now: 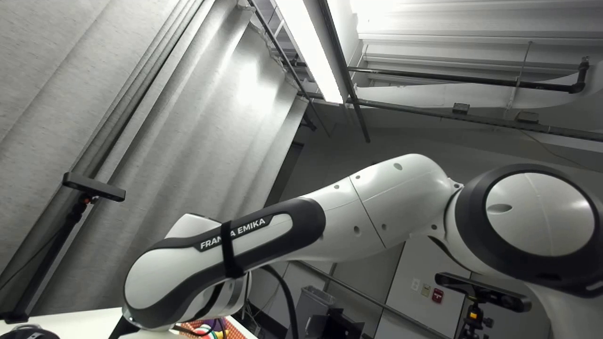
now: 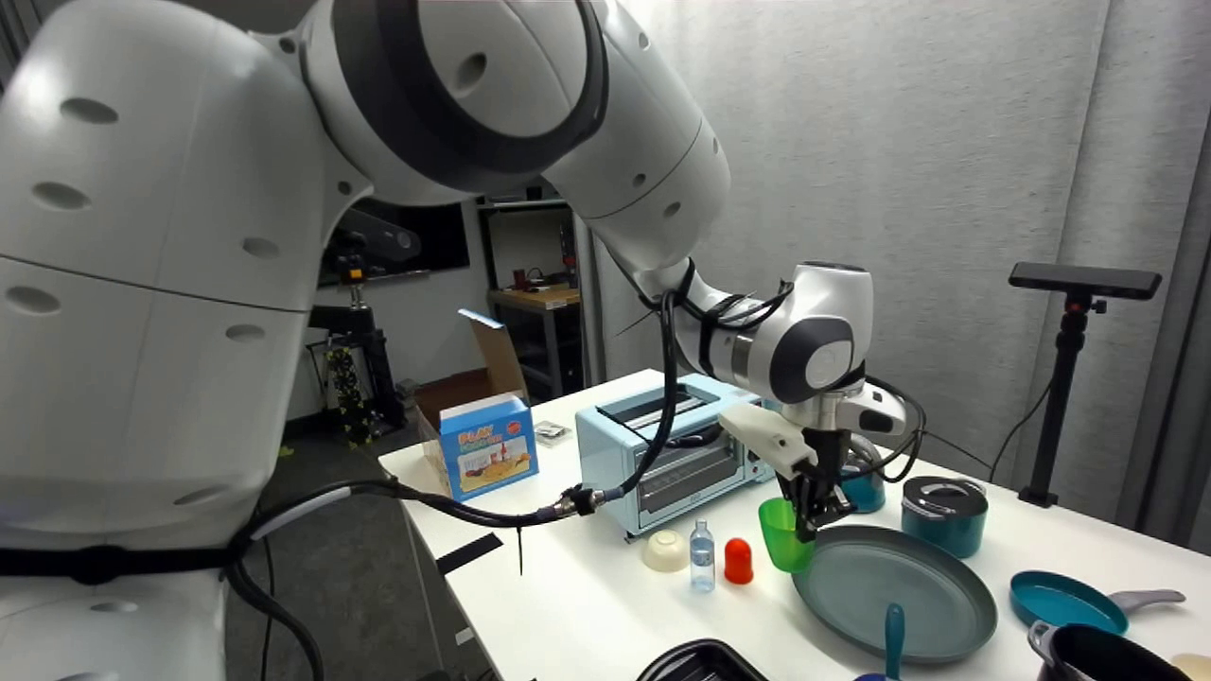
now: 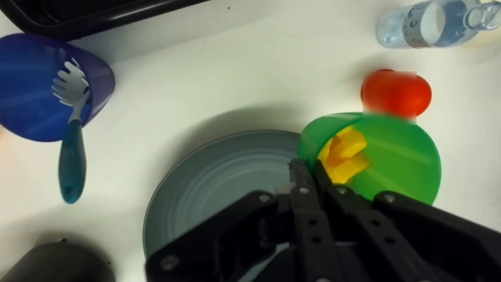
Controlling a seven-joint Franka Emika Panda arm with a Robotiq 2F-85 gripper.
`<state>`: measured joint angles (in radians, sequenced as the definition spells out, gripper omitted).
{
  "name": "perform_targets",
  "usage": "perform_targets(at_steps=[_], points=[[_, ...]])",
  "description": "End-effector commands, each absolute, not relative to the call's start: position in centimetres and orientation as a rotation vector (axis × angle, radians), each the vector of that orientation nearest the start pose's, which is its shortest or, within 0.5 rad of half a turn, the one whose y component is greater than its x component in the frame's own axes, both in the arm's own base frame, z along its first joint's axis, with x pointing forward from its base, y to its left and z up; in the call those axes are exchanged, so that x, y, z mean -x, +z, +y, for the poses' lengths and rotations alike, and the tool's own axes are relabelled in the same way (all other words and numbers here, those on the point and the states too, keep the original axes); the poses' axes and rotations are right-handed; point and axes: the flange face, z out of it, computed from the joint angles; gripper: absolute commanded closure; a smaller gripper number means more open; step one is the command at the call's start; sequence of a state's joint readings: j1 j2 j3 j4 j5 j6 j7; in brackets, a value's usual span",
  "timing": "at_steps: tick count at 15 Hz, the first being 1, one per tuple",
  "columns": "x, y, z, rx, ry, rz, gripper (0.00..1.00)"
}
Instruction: Put the light green cup on the grey plate, put the dark blue cup on the grey plate
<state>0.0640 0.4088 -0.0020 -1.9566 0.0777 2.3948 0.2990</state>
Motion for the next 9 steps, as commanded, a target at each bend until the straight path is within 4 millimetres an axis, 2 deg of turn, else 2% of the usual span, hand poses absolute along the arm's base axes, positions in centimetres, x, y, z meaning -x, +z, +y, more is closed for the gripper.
perform_targets(at_steps=[1, 4, 9], points=[[-64.1, 27.8, 4.2, 3.054, -0.02, 0.508, 0.99], [-65.8, 27.5, 4.0, 3.055, -0.011, 0.542, 0.99], [-68.8, 25.8, 2.7, 3.07, -0.038, 0.561, 0.99]])
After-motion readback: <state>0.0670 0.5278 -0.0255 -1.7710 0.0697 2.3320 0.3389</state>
